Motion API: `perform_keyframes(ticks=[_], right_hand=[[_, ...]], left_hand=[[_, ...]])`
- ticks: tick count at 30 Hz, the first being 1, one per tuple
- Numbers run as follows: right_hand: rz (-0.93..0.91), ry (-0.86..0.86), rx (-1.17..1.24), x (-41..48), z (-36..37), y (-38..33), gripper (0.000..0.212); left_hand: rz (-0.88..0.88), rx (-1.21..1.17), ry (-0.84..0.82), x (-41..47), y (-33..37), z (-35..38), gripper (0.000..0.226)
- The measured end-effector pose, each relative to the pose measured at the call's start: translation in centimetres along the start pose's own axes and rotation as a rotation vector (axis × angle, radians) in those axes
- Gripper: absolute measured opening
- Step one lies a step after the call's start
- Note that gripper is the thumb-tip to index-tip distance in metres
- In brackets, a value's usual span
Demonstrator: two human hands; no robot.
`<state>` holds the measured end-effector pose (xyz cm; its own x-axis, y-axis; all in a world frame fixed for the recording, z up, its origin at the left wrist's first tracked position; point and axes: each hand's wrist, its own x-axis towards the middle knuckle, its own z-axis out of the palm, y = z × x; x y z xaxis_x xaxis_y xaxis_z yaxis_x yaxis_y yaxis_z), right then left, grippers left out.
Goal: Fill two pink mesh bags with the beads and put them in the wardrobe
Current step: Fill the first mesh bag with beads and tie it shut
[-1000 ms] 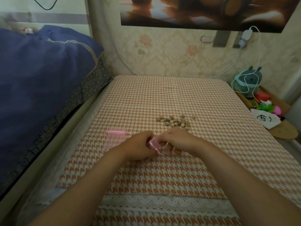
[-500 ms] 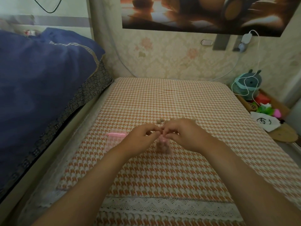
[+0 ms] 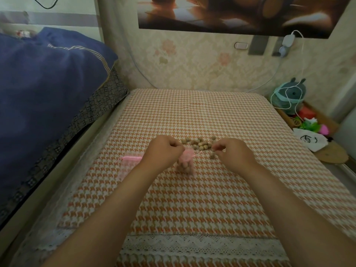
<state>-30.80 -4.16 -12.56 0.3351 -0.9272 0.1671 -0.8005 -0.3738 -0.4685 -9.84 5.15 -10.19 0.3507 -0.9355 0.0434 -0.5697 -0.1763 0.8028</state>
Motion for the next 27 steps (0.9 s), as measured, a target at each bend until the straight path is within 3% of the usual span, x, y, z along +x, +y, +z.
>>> perform_keyframes(ticks=[5, 10, 12, 17, 19, 27], right_hand=[[-0.012, -0.111, -0.183, 0.5, 1.2, -0.1, 0.026], [0.012, -0.119, -0.175, 1.1, 2.2, -0.2, 0.013], [0.009, -0.098, -0.084, 1.3, 2.1, -0.5, 0.014], [-0.126, 0.048, 0.439, 0.8, -0.1, -4.6, 0.012], [-0.191, 0.035, 0.494, 0.1, -0.6, -6.1, 0.012], [-0.336, -0.017, 0.245, -0.9, 0.6, -6.3, 0.009]], left_hand=[[-0.049, -0.034, -0.04, 0.2, 0.2, -0.2, 0.021], [-0.012, -0.023, -0.084, 0.3, -0.2, -0.6, 0.026], [0.041, -0.018, -0.109, 0.3, -0.5, -0.7, 0.023], [0.061, -0.059, -0.144, 0.5, -1.0, -0.8, 0.018], [0.065, -0.053, -0.145, 0.6, -1.0, -0.7, 0.018], [0.038, -0.087, -0.149, 0.6, -1.2, -0.6, 0.023]])
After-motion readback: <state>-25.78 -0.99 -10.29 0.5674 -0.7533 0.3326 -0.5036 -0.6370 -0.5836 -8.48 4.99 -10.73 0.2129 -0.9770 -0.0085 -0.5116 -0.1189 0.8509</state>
